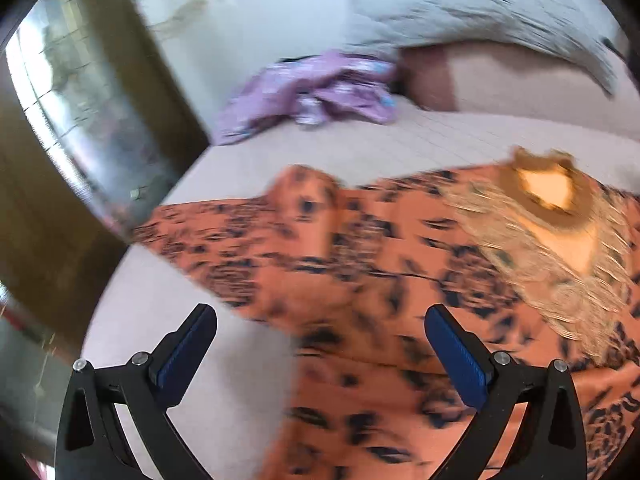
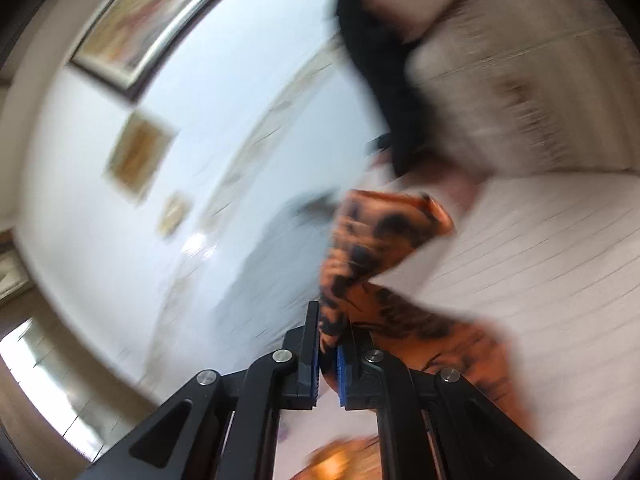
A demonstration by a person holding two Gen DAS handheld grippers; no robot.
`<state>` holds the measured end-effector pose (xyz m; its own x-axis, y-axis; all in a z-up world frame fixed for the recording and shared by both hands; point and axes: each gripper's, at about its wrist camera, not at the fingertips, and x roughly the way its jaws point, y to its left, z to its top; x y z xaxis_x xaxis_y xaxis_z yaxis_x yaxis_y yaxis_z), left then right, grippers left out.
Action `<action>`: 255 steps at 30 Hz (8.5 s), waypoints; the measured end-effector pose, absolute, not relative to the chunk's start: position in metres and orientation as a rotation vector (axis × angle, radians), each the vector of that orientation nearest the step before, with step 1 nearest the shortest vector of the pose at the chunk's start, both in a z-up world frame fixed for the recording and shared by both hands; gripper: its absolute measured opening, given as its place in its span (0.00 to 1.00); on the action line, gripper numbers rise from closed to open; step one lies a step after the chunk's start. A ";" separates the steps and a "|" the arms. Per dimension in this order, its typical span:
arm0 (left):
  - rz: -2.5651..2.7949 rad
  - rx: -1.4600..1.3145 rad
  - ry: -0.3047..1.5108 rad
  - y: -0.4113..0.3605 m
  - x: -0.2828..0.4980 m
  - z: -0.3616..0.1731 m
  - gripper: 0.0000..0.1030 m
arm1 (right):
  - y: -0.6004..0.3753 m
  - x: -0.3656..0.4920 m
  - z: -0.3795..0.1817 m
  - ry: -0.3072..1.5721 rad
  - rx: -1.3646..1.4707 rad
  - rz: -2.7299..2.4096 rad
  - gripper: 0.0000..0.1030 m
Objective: Fold small clothes
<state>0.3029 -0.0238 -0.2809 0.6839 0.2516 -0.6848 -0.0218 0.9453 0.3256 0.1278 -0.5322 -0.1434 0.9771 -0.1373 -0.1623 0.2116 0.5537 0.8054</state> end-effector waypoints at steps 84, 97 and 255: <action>0.147 -0.032 0.870 0.119 0.398 -0.276 0.89 | -0.388 0.263 -0.310 0.906 0.726 -0.145 0.57; 0.371 -0.597 0.922 0.262 0.457 -0.342 0.89 | -0.377 0.271 -0.319 0.926 0.723 -0.118 0.61; -0.136 0.105 0.908 0.096 0.140 -0.184 0.96 | -0.352 -0.007 -0.225 0.666 0.573 -0.025 0.73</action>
<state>0.1396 0.0957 -0.1842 0.6074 -0.0734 -0.7910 0.1620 0.9863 0.0328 -0.0071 -0.3517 -0.2247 0.7917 0.1565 -0.5906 0.2010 0.8461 0.4937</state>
